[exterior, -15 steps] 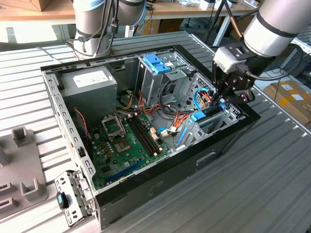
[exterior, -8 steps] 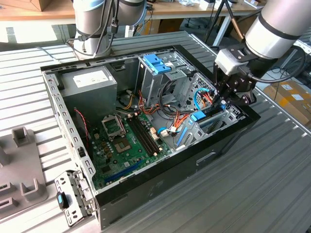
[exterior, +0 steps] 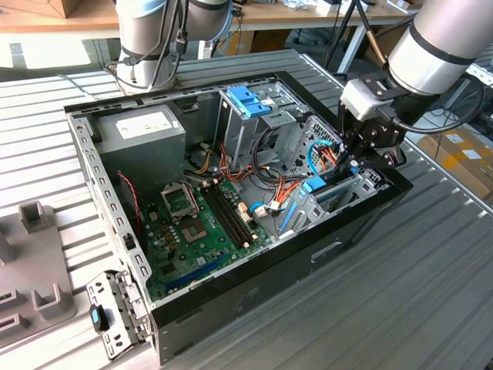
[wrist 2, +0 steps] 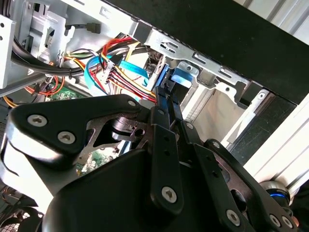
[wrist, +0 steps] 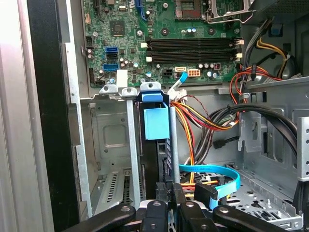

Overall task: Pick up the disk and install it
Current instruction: 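Insert the first disk wire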

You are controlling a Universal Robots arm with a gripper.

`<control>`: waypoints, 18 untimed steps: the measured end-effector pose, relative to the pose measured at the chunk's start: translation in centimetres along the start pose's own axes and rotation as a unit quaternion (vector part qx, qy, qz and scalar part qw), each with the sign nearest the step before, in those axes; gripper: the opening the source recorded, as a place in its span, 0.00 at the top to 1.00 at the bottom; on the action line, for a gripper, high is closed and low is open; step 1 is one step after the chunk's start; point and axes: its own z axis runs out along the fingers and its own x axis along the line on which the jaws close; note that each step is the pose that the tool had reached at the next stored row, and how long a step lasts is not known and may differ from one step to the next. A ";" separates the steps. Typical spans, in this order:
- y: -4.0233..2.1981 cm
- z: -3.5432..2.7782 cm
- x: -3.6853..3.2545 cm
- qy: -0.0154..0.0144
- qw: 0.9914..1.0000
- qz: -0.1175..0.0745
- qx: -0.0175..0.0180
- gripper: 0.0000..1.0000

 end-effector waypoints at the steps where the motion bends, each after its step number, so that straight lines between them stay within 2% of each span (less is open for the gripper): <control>1: 0.00 0.03 0.00 0.000 1.000 0.000 0.000 0.83; 18: -0.01 0.53 0.07 0.000 1.000 0.000 0.000 0.83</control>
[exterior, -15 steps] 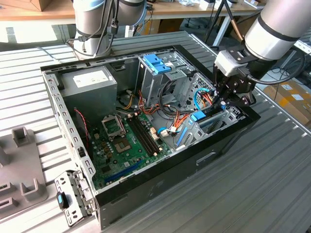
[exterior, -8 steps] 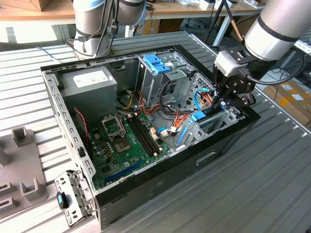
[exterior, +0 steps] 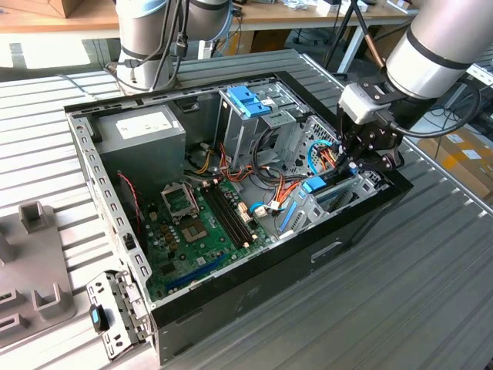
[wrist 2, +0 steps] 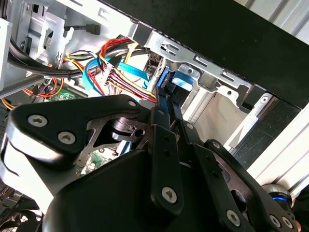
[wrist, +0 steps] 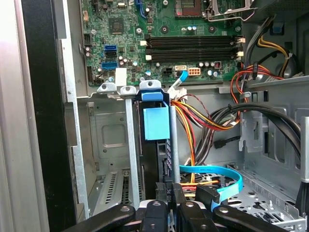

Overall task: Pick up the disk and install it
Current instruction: 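Insert the first disk wire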

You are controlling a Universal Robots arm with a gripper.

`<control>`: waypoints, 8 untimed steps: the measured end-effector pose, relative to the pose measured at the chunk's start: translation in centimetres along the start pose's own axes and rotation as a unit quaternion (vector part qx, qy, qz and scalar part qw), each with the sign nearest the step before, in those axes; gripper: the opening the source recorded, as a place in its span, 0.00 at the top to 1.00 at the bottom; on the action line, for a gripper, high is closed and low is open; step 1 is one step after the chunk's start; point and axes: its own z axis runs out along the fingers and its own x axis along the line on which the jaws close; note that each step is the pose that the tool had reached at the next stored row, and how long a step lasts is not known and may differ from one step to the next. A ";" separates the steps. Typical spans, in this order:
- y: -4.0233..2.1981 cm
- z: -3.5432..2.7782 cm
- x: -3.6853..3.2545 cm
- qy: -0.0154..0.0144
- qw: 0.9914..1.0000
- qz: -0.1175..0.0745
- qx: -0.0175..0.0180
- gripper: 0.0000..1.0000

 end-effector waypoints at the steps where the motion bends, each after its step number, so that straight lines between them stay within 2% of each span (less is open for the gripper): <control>1: 0.00 0.01 0.00 0.000 1.000 0.000 0.000 0.83; 5: 0.00 0.03 0.00 0.000 1.000 0.000 0.000 0.82; 6: 0.01 0.05 0.01 0.000 1.000 0.000 0.000 0.76; 7: 0.00 0.05 0.01 0.000 1.000 0.000 0.000 0.76; 8: 0.00 0.05 0.01 0.000 1.000 0.000 0.000 0.70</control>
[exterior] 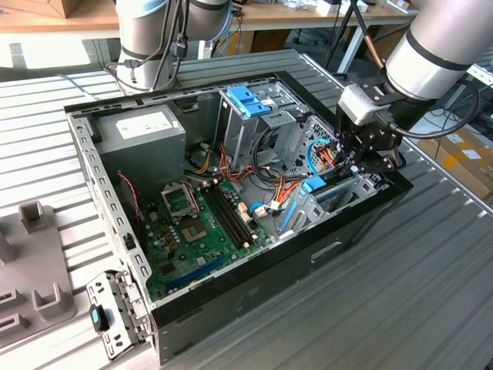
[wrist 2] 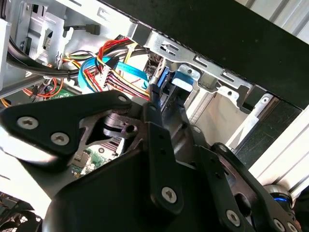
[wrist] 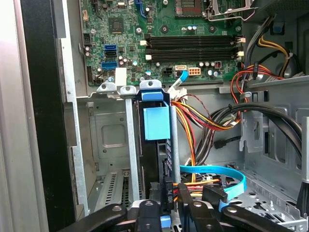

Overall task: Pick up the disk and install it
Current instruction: 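Insert the first disk wire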

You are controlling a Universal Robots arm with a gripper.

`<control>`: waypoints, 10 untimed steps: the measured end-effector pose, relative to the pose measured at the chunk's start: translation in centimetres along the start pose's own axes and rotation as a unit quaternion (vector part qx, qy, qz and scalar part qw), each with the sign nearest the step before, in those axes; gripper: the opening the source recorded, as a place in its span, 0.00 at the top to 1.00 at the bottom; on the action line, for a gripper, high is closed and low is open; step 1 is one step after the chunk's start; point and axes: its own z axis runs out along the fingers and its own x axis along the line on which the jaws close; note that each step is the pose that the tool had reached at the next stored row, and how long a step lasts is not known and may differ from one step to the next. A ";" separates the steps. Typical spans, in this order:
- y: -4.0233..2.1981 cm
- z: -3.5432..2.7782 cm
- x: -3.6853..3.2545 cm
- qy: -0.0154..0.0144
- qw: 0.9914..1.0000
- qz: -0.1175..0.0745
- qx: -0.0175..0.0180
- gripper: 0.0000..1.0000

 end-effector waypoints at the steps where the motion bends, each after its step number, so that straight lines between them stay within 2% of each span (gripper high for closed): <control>1: 0.00 -0.01 0.00 0.000 1.000 0.000 0.000 0.70; 4: -0.01 -0.14 -0.02 0.000 1.000 0.000 0.000 0.70; 10: -0.08 -1.32 -0.16 0.000 1.000 0.000 0.000 0.70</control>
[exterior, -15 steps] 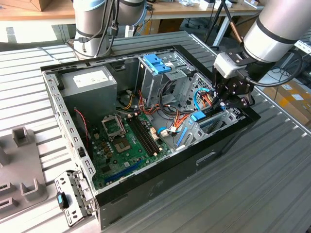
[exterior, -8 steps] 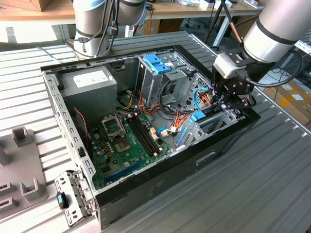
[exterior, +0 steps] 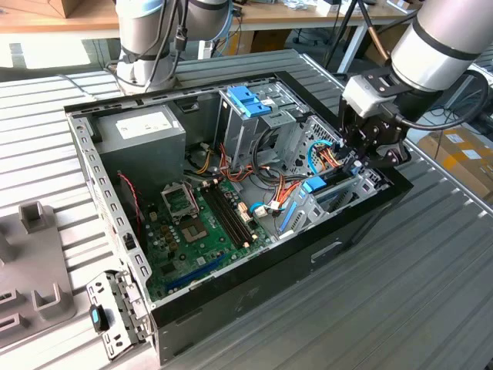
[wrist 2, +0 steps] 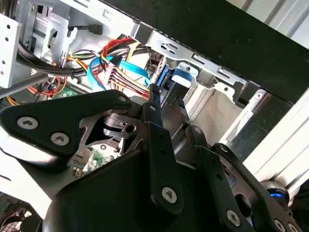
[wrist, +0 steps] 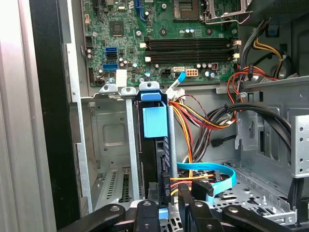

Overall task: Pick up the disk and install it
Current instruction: 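Insert the first disk wire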

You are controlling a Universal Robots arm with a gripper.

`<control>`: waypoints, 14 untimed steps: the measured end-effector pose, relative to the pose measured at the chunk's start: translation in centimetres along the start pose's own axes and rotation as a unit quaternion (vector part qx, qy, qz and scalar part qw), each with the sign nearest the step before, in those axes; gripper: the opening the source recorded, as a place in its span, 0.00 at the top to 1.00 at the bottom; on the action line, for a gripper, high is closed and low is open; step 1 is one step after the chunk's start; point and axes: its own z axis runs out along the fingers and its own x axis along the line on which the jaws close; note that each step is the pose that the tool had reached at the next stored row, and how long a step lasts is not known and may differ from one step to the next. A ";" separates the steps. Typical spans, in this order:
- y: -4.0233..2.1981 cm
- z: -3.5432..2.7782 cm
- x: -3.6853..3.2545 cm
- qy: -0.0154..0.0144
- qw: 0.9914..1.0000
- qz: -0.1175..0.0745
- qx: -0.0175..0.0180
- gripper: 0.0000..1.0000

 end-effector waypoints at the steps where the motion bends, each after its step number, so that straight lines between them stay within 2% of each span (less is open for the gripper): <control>1: -0.01 -0.11 -0.01 0.000 1.000 0.000 0.000 0.70; 6: -0.02 -0.29 -0.05 0.000 1.000 0.000 0.000 0.71; 7: -0.02 -0.29 -0.05 0.000 1.000 0.000 0.000 0.84; 8: -0.02 -0.29 -0.05 0.000 1.000 0.000 0.000 0.89; 14: -0.04 -0.26 -0.02 0.000 1.000 0.000 0.000 0.89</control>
